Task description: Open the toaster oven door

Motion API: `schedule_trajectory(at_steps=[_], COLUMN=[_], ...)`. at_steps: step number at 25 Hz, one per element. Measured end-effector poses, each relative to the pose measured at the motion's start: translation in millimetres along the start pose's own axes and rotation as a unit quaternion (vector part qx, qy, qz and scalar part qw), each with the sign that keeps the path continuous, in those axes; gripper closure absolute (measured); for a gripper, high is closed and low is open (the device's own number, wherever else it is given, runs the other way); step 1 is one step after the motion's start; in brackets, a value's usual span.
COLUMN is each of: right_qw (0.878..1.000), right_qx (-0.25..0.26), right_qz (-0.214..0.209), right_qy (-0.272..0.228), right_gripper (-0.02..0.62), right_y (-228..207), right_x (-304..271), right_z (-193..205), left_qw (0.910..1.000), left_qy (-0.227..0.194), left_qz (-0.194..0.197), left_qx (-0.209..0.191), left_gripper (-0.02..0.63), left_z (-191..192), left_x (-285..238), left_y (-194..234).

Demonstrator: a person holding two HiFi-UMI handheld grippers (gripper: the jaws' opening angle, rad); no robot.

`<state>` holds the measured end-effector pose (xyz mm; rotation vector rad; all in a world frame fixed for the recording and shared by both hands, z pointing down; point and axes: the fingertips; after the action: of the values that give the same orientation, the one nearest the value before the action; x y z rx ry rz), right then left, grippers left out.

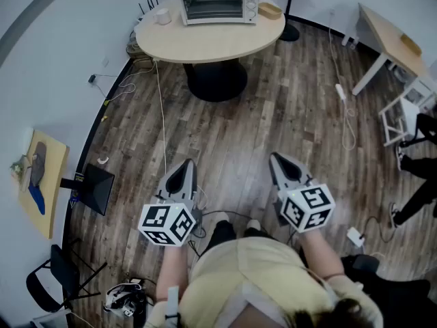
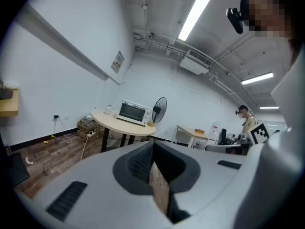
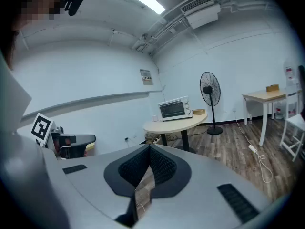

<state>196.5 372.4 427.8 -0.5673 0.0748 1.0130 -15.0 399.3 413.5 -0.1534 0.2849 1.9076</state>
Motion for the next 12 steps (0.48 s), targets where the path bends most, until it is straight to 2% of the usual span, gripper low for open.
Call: schedule_trajectory(at_steps=[4,8,12], right_qw=[1.0,1.0,1.0], right_qx=[-0.002,0.001,-0.002], right_qz=[0.005,0.012,0.013], right_qy=[0.001,0.004,0.008], right_gripper=[0.594,0.594,0.594], right_y=[6.6,9.6,18.6], right_x=[-11.5,-21.2,-40.4], right_z=[2.0,5.9,6.3], left_qw=[0.9999,0.9999,0.9989], left_qy=[0.002,0.006,0.012], left_qz=[-0.009,-0.01,0.023], left_qx=[-0.009,0.006,0.039], left_gripper=[0.604,0.604,0.604], left_z=[0.8,5.5,10.6], left_x=[2.9,1.4,-5.0], left_y=[19.1,33.3,45.6])
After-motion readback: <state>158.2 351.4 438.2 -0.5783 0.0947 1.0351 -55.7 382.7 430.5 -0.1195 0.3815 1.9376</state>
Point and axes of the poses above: the fingertips, and each gripper's own axes: x backward along the fingers, y to its left, z out of its underside, and after that the axes turned 11 degrees about -x, right-handed
